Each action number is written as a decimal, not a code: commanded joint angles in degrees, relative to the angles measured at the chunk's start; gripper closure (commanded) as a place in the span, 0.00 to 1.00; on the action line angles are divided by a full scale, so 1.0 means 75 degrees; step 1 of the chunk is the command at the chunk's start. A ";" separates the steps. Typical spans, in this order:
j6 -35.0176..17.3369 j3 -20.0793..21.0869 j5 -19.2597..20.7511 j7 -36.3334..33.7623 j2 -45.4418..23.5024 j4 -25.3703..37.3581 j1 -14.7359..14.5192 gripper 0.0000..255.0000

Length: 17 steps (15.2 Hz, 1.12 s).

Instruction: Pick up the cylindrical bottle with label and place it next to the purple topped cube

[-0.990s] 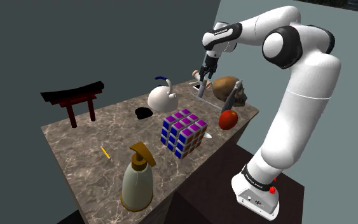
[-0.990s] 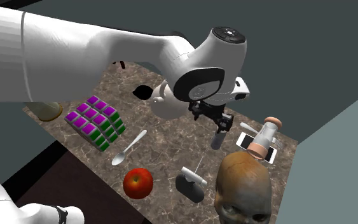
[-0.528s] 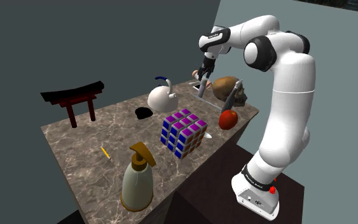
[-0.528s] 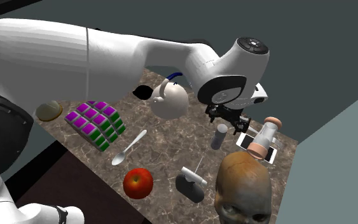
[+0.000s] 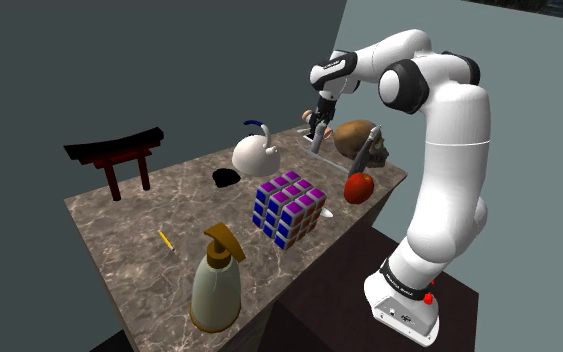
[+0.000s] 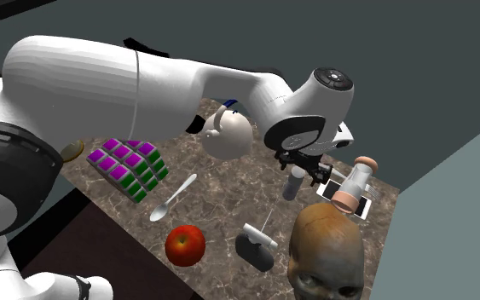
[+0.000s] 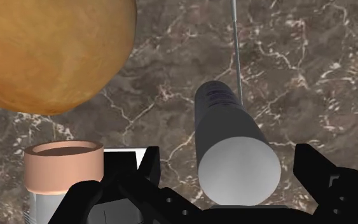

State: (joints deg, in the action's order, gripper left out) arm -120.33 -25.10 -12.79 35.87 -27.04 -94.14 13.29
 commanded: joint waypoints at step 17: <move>0.0149 -0.0024 0.0043 -0.0026 0.0082 0.0077 -0.0011 1.00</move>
State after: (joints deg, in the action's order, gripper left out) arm -119.70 -25.20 -12.59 35.73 -26.66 -93.85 13.21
